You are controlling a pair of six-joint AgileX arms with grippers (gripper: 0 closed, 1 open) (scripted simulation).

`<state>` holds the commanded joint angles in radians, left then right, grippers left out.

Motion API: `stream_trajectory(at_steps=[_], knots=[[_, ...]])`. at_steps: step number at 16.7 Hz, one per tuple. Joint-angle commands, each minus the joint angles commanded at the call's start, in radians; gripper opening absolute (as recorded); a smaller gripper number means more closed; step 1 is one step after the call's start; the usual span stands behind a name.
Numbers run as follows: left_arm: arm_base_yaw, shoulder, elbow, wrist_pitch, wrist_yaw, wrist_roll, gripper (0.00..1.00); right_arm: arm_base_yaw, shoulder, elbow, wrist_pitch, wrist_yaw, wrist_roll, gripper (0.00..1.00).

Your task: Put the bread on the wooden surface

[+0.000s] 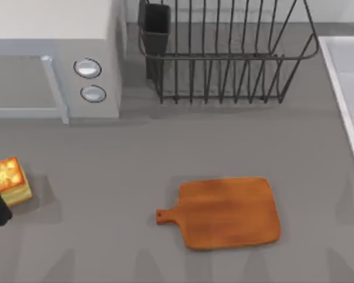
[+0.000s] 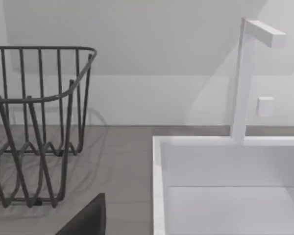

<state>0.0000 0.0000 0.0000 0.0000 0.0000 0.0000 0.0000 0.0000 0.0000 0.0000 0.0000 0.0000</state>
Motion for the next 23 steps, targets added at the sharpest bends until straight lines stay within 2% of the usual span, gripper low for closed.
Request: stream_trajectory(at_steps=[4,6,9,12,19,23], knots=[[0.012,0.027,0.019,-0.016,0.019,0.028,1.00,0.000,0.000,0.000,0.000,0.000,0.000,1.00],[0.040,0.093,0.062,-0.054,0.066,0.096,1.00,0.000,0.000,0.000,0.000,0.000,0.000,1.00],[0.102,0.266,0.163,-0.143,0.176,0.273,1.00,0.000,0.000,0.000,0.000,0.000,0.000,1.00],[0.182,0.526,0.289,-0.265,0.320,0.537,1.00,0.000,0.000,0.000,0.000,0.000,0.000,1.00],[0.400,1.318,0.597,-0.618,0.700,1.296,1.00,0.000,0.000,0.000,0.000,0.000,0.000,1.00],[0.515,1.711,0.763,-0.801,0.898,1.677,1.00,0.000,0.000,0.000,0.000,0.000,0.000,1.00]])
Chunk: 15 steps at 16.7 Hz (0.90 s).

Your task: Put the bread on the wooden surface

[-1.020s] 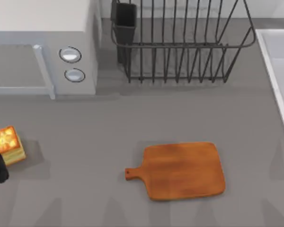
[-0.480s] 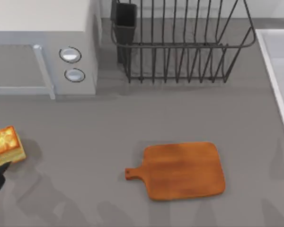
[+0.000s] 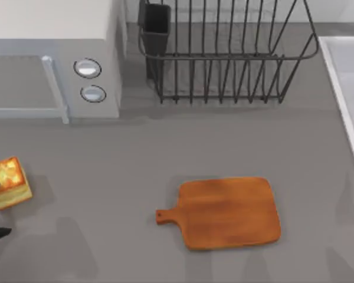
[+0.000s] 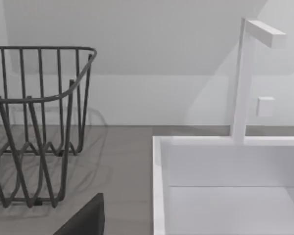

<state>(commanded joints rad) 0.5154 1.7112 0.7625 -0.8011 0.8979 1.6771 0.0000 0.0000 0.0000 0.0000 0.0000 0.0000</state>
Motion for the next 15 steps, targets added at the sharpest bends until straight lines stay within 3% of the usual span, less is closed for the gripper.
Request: stream_trajectory(at_steps=[4,8,15], knots=[[0.095,0.286,0.151,-0.133,0.165,0.302,1.00,0.000,0.000,0.000,0.000,0.000,0.000,1.00],[0.157,0.464,0.258,-0.207,0.276,0.502,1.00,0.000,0.000,0.000,0.000,0.000,0.000,1.00],[0.167,0.460,0.270,-0.274,0.302,0.549,1.00,0.000,0.000,0.000,0.000,0.000,0.000,1.00]])
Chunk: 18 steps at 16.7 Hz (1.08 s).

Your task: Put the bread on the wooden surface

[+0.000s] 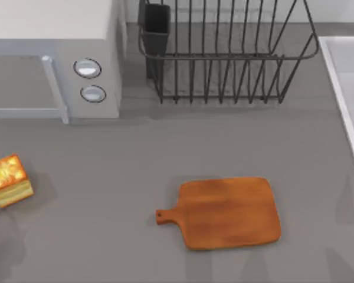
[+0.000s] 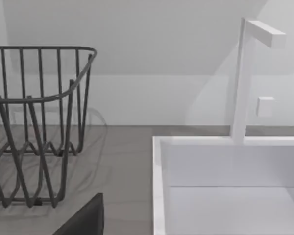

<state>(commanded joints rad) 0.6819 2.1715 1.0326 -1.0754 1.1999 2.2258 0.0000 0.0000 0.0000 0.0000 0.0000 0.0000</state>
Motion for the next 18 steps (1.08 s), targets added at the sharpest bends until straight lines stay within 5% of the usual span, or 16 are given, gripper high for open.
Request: stream_trajectory(at_steps=[6,18], knots=[[-0.035,-0.010,-0.027,0.131,0.022,-0.096,1.00,0.000,0.000,0.000,0.000,0.000,0.000,1.00],[-0.200,-0.030,-0.180,0.717,0.073,-0.574,1.00,0.000,0.000,0.000,0.000,0.000,0.000,1.00]])
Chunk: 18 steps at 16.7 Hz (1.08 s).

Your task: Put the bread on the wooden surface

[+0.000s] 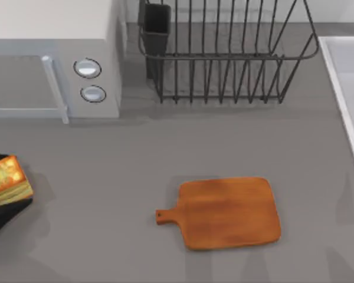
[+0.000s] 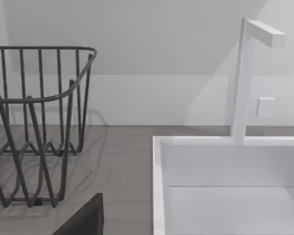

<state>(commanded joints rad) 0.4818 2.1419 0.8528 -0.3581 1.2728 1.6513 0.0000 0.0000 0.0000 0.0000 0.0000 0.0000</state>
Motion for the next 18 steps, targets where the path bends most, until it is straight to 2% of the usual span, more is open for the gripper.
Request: stream_trajectory(at_steps=[3,8,18], knots=[[-0.018,-0.003,-0.018,0.072,0.001,-0.059,1.00,0.000,0.000,0.000,0.000,0.000,0.000,1.00],[-0.020,-0.003,-0.020,0.080,0.001,-0.066,1.00,0.000,0.000,0.000,0.000,0.000,0.000,1.00],[-0.020,-0.003,-0.020,0.080,0.001,-0.066,0.25,0.000,0.000,0.000,0.000,0.000,0.000,1.00]])
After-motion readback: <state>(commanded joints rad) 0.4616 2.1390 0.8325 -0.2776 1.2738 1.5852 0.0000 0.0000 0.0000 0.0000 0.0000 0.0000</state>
